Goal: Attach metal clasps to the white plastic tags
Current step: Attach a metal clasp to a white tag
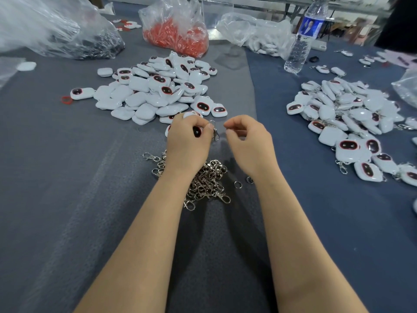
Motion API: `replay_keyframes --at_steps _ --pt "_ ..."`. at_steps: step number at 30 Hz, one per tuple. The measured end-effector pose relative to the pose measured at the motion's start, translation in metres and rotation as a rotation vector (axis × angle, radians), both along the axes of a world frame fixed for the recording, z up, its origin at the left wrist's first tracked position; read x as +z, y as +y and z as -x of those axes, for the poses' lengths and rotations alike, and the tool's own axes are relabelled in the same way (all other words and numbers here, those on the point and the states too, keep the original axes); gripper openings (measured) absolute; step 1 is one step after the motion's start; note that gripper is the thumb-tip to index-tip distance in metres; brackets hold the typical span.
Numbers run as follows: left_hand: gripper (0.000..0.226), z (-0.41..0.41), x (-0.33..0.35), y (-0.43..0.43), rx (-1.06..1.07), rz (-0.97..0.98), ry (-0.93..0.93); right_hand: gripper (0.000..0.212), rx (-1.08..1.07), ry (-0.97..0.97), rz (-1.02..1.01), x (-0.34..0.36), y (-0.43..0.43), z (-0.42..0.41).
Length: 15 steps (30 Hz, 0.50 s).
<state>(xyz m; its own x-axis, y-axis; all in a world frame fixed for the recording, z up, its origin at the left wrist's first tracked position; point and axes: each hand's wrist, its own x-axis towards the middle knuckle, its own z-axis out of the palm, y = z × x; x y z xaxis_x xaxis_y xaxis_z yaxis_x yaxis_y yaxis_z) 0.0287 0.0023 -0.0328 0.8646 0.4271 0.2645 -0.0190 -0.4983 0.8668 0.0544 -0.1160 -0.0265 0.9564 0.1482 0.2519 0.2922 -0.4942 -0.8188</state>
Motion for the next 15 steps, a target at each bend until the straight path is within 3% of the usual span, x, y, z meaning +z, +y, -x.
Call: replay_keyframes --at_steps 3,8,15 --pt "0.009 0.0019 -0.0012 -0.0036 -0.013 -0.106 -0.032 0.012 0.026 -0.069 -0.050 0.0022 0.0034 0.0032" --pt "0.013 0.0054 -0.0034 -0.0089 -0.051 -0.310 -0.022 0.010 0.039 -0.134 0.095 -0.0007 0.0055 0.0040" --pt "0.010 0.0026 -0.0041 -0.0084 -0.064 -0.177 -0.071 0.012 0.038 -0.058 0.115 -0.0006 0.0035 0.0021"
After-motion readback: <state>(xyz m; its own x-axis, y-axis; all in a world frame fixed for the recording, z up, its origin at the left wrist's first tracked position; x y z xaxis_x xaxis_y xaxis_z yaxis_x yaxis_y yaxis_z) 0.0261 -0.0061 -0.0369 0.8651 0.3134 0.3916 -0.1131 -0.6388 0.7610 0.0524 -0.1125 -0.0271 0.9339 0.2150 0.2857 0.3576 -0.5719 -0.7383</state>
